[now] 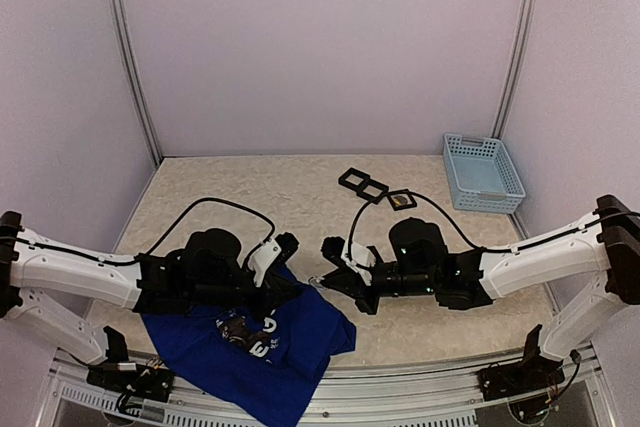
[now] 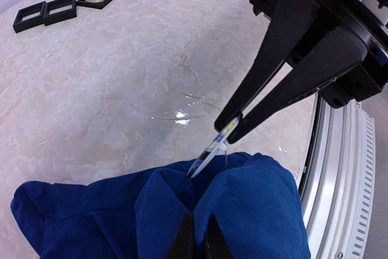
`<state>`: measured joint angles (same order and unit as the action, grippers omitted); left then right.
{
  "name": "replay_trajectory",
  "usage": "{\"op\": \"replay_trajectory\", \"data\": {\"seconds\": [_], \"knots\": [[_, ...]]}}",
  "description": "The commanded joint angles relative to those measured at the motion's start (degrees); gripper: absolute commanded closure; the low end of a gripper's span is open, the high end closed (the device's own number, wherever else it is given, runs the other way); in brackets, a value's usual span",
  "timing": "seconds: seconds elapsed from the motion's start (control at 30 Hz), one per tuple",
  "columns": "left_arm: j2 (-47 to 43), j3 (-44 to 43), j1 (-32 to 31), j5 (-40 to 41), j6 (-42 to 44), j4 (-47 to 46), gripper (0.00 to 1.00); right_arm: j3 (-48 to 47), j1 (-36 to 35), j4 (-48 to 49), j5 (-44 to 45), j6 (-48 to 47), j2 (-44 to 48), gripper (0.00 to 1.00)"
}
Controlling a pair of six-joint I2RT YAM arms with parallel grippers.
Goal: Remove the brooch from the garment
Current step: Remove the brooch from the crumpled clothing, then pass from the right arm to the left
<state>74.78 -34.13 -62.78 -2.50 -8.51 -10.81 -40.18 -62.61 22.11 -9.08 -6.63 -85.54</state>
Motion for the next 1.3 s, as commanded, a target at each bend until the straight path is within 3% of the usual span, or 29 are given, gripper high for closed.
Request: {"op": "replay_trajectory", "data": {"seconds": [0.0,0.43,0.63,0.7,0.73,1.13,1.27], "knots": [[-1.39,-0.41,-0.09,1.78,-0.13,0.77,1.0,-0.62,0.25,-1.13,0.81,-0.26,0.92,1.0],[-5.29,0.99,-0.12,5.85,-0.29,0.82,0.96,2.39,0.21,0.94,0.53,1.22,8.64,1.0],[-6.71,1.74,-0.07,6.06,-0.05,0.3,0.66,0.79,0.21,-0.42,-6.65,2.53,7.96,1.0],[-7.93,2.17,-0.06,6.38,0.24,0.05,0.38,-0.26,0.2,-0.84,-10.42,3.45,7.21,1.0],[-8.43,2.55,-0.07,6.71,0.25,-0.12,0.33,-0.71,0.21,-1.15,-12.07,3.62,6.81,1.0],[-16.98,8.91,-0.11,-12.63,4.25,-9.83,0.36,-2.2,1.98,-2.64,-21.53,6.19,6.01,1.0],[-16.52,8.36,-0.09,-14.63,4.47,-9.57,0.36,-3.15,2.14,-3.56,-23.85,6.22,5.36,1.0]]}}
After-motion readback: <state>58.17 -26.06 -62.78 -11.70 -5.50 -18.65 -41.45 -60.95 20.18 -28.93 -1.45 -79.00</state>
